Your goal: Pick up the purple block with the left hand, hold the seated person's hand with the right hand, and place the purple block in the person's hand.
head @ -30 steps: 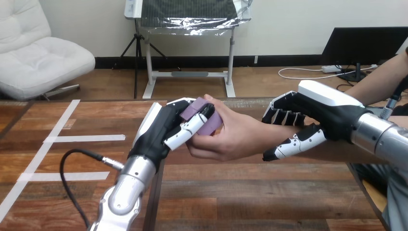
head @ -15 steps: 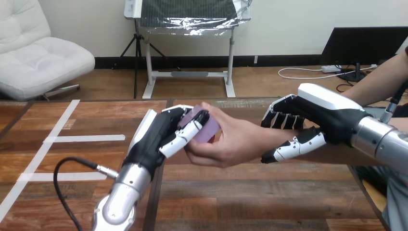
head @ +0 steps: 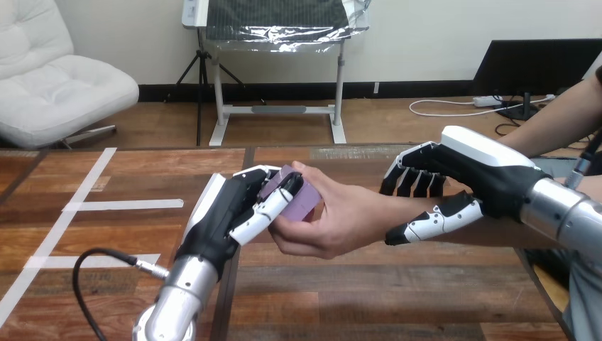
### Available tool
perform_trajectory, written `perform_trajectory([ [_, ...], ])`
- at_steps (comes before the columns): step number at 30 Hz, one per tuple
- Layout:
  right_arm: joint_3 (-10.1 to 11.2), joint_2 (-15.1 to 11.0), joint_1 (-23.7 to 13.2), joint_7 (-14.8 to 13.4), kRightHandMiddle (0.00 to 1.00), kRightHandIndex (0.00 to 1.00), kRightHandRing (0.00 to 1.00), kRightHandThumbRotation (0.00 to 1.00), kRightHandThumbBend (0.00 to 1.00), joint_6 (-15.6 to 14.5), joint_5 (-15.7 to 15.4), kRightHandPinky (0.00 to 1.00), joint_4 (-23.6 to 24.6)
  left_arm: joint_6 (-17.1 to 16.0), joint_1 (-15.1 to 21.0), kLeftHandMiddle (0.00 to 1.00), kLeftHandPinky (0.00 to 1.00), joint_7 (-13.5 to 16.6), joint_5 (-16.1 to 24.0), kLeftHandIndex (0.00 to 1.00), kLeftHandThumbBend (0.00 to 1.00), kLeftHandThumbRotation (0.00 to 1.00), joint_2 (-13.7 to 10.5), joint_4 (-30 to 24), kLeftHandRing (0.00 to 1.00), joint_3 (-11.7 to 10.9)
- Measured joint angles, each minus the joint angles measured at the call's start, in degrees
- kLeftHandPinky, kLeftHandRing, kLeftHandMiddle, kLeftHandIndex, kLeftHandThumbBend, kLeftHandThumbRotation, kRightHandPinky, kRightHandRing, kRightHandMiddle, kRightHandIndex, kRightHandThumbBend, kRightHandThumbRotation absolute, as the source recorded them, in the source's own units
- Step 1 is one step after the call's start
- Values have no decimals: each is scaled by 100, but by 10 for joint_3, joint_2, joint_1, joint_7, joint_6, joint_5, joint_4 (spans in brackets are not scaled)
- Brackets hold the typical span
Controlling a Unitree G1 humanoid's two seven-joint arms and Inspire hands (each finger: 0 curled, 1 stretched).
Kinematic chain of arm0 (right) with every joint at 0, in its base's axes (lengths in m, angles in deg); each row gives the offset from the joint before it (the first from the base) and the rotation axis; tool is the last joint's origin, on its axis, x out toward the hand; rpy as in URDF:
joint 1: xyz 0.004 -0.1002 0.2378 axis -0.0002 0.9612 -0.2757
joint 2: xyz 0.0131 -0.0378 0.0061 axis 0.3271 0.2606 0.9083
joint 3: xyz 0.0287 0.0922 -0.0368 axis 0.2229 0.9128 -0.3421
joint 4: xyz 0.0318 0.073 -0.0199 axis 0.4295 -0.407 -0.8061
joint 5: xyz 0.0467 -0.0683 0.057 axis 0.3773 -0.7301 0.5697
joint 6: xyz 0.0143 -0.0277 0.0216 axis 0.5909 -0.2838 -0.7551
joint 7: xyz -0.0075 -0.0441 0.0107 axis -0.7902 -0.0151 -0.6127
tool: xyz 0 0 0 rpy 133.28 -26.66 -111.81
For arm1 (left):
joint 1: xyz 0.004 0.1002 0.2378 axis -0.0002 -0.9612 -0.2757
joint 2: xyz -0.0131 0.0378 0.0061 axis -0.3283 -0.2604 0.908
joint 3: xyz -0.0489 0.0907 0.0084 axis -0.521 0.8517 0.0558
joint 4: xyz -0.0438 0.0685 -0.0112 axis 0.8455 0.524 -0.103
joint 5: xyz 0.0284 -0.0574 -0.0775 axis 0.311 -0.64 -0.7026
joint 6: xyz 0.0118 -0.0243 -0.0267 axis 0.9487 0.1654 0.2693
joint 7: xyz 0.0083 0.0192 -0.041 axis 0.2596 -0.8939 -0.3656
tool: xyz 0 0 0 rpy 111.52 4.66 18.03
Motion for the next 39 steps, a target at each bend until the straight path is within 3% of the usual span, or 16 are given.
perform_trajectory([
  [6,11,0,16,-4,69,72,65,46,84,14,25,55,2,0,-27,75,64,18,2,70,40,88,0,-36,75,-16],
  [14,25,2,36,-13,80,82,77,67,89,35,52,66,-4,0,-63,82,75,44,2,77,43,90,-10,-92,84,-64],
  [23,35,11,49,-25,87,89,84,85,92,50,77,70,-19,1,-103,87,79,54,-2,83,43,93,-23,-157,88,-100],
  [29,44,28,57,-41,90,91,87,95,93,60,89,74,-23,1,-129,89,80,58,-9,86,41,93,-22,-202,90,-114],
  [36,53,48,66,-54,91,92,89,99,93,82,109,78,-30,1,-153,90,83,59,-15,86,41,93,-19,-240,91,-120],
  [39,57,55,70,-60,91,92,89,100,93,91,115,80,-32,1,-164,90,90,59,-20,87,40,93,-16,-256,93,-121],
])
